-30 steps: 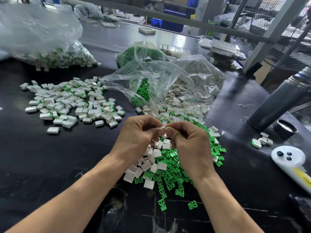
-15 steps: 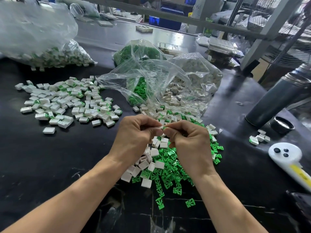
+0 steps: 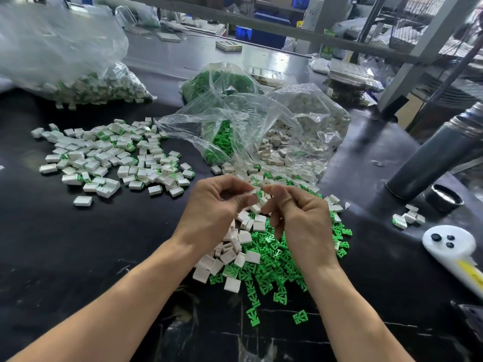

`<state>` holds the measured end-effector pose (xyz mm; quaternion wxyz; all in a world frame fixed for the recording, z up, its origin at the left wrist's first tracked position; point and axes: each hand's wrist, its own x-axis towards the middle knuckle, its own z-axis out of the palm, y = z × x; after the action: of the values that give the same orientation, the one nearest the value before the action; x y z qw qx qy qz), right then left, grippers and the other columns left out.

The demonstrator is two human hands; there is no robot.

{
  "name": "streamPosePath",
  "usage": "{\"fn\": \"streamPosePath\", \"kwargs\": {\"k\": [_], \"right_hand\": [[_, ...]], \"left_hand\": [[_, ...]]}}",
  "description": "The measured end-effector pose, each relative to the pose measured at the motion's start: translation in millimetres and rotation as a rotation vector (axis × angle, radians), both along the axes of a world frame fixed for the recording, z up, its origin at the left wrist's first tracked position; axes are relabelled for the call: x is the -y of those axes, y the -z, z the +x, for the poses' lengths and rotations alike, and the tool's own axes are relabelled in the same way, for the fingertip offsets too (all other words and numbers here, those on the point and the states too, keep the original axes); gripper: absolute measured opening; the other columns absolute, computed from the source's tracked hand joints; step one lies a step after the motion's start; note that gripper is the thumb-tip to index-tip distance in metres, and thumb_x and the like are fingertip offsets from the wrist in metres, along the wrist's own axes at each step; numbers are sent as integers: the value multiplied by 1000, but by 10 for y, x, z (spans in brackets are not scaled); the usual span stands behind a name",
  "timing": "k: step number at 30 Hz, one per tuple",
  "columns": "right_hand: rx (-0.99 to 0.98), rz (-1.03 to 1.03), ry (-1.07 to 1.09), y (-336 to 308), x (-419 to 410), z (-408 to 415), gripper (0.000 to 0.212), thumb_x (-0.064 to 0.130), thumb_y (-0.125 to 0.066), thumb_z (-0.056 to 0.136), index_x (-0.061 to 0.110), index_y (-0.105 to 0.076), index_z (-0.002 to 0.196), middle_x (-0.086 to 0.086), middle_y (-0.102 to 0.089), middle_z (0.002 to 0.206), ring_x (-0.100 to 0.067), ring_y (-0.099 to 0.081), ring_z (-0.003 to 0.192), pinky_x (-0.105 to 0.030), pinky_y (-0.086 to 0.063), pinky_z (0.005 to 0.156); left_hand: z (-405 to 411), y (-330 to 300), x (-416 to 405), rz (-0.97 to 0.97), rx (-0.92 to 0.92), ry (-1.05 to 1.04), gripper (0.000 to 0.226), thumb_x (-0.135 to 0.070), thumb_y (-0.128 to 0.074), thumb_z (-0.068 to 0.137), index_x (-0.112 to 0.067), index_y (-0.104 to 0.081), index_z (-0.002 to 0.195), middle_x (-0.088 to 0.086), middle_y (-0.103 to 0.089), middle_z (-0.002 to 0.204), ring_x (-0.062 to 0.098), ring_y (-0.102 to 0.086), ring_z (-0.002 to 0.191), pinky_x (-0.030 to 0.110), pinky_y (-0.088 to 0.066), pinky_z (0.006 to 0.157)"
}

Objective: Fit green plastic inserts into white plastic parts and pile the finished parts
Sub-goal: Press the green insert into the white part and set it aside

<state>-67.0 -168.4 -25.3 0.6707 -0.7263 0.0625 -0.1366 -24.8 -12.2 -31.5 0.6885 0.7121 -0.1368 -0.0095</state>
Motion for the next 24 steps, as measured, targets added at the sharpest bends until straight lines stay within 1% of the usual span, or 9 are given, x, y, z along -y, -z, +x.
{"fn": "streamPosePath", "kwargs": {"k": [3,5,8,10,13,15,18,20,24], "right_hand": [[-71,9,-28,-24,-46,5,49,49,-45,107,18,-75,83,-7,-70,70,-13,-50,52,-21,-36,42],[-110,-5,-58,-35,-84,10,64,59,-37,106,19,-72,69,-6,-68,64,-13,-50,49,-20,-36,41],[-134,13,-78,-19,-142,21,71,57,-34,108,21,-67,56,-1,-57,52,-9,-45,41,-17,-32,39],[-114,12,-55,7,-158,38,70,50,-34,110,27,-68,54,5,-52,49,-5,-43,40,-17,-32,38],[-64,29,-14,67,-169,71,66,42,-33,112,36,-73,60,15,-54,46,3,-49,41,-11,-37,42],[-50,42,7,100,-182,95,58,45,-35,108,32,-76,68,16,-61,54,3,-59,53,-16,-47,55],[-50,-25,36,138,-195,121,55,49,-34,100,26,-78,77,8,-71,68,-11,-71,73,-37,-56,72],[-44,-62,61,135,-205,123,57,48,-32,100,21,-79,81,0,-75,77,-19,-75,82,-44,-60,82],[-44,-115,120,145,-222,129,58,44,-30,104,13,-79,93,-5,-78,93,-18,-74,93,-40,-58,89]], "left_hand": [[-5,-5,35,-15,-3,6,8,-16,-82,84,-20,-77,89,11,-73,92,27,-65,79,43,-56,77],[-42,-22,75,-25,6,33,8,-14,-81,84,-16,-77,90,10,-72,101,39,-66,84,51,-57,83],[-94,-35,137,-51,1,96,8,-10,-79,85,-9,-75,92,8,-69,109,27,-67,71,52,-59,77],[-111,-32,166,-41,-1,102,10,-10,-79,85,-7,-75,94,9,-70,109,32,-70,73,56,-60,78],[-133,-22,195,-40,-3,101,11,-9,-78,87,-8,-74,97,7,-72,105,46,-69,82,61,-58,79],[-146,-15,200,-31,16,99,10,-9,-78,88,-8,-74,97,4,-74,101,42,-70,82,57,-59,79],[-145,5,195,-31,35,99,9,-10,-78,89,-10,-74,97,6,-75,96,34,-73,83,50,-62,78],[-140,23,196,-37,34,96,8,-10,-77,90,-10,-74,97,6,-75,95,32,-73,87,49,-62,81],[-134,46,195,-51,28,97,7,-11,-77,91,-11,-75,98,8,-76,95,31,-73,91,53,-61,85]]}}
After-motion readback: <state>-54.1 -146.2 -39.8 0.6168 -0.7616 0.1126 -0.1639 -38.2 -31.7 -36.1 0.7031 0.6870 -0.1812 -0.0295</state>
